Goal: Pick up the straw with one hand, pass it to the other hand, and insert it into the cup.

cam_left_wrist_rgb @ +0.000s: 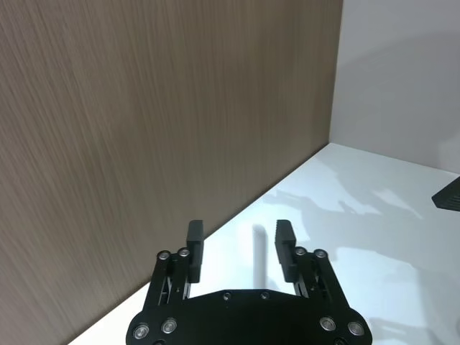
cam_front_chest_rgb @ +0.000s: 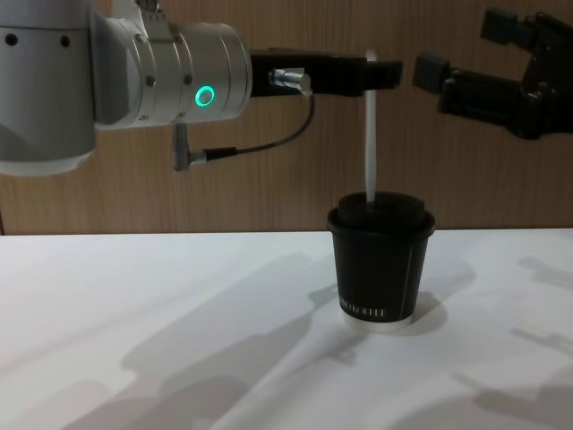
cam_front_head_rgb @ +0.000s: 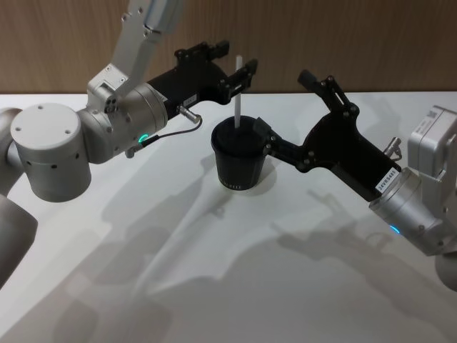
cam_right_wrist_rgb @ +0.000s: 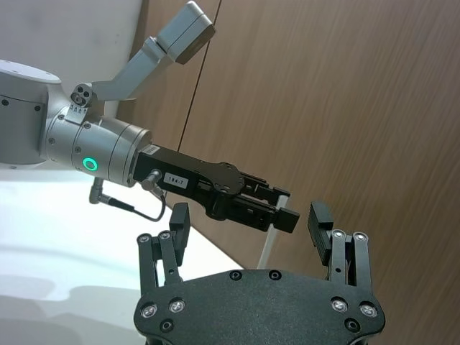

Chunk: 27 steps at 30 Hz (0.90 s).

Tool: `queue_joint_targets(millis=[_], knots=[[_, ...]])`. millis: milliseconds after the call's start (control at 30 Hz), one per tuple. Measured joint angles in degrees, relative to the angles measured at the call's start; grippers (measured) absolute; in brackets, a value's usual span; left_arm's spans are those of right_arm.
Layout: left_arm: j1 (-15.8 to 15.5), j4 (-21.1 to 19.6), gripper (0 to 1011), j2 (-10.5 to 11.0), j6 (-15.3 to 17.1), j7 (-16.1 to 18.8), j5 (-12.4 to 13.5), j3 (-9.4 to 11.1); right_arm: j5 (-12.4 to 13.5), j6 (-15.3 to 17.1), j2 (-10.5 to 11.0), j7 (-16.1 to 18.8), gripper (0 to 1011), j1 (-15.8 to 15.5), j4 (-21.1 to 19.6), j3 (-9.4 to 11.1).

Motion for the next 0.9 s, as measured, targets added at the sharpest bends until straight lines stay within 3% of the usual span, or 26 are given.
queue_joint_targets(millis=[433, 900], knots=[[0.65, -0.13, 966, -0.04, -0.81, -0.10, 0.03, -0.45, 0.22, 0.02, -0.01, -0.05, 1001, 0.00, -0.07, 0.01], [3.88, -1.70, 1003, 0.84, -4.38, -0.69, -0.02, -1.87, 5.28, 3.10, -1.02, -1.29, 1001, 0.15, -1.89, 0.94]])
